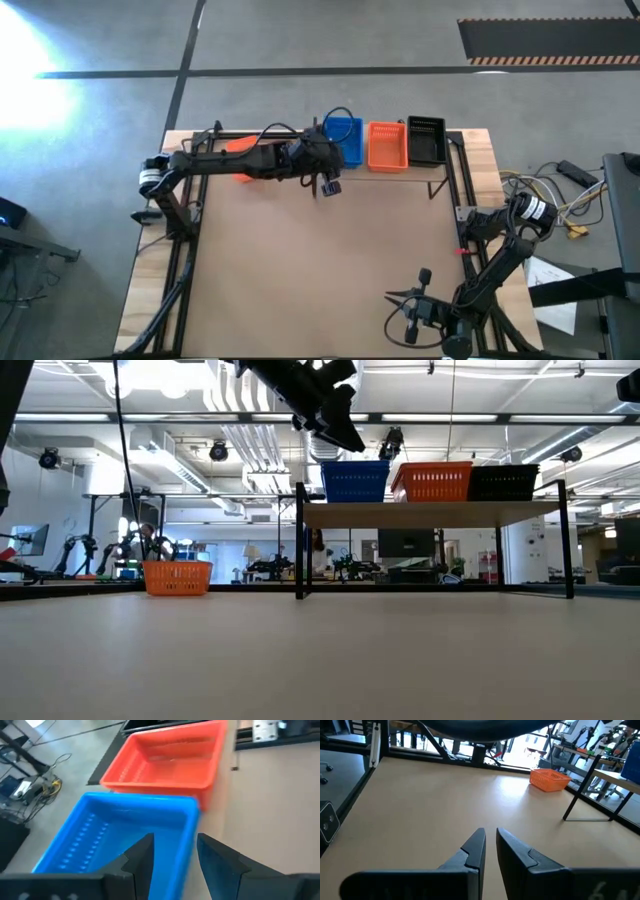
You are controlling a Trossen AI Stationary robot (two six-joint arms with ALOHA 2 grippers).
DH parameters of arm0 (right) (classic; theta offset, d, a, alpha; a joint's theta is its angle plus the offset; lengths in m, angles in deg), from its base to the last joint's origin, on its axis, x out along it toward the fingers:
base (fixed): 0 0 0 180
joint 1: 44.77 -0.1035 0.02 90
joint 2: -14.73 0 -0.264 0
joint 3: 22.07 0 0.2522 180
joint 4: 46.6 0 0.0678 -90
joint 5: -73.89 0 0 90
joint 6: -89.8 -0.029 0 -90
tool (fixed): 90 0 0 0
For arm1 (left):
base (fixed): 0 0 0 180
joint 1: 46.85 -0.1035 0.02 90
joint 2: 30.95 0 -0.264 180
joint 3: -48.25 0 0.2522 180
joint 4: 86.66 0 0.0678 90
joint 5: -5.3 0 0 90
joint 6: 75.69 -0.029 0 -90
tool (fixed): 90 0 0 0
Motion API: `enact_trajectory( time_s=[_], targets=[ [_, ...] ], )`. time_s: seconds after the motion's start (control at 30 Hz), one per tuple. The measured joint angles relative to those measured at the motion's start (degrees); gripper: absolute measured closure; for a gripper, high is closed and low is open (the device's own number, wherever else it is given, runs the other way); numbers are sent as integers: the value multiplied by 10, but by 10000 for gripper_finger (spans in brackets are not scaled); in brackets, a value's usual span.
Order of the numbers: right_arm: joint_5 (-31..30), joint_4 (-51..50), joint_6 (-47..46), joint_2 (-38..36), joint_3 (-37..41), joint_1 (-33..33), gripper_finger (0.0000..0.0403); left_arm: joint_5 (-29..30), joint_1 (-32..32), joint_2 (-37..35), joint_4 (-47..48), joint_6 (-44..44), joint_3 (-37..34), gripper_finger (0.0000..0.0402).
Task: Stack baskets on shelf by color
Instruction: Stack the blue bin on top of the blue bin on the shelf
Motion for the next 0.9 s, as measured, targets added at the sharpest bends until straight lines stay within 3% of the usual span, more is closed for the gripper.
enact_trajectory(
  time_s=[0.2,0.5,0.67,0.9],
  targets=[
    [0,0,0,0,0,0,365,8,-19,0,-7,1,0,279],
    [0,0,0,0,0,0,365,7,-28,3,-2,1,-11,395],
    [0,0,0,0,0,0,365,-34,-28,3,11,2,-16,397],
    [0,0,0,0,0,0,365,-35,-18,2,23,3,-12,401]
  ],
)
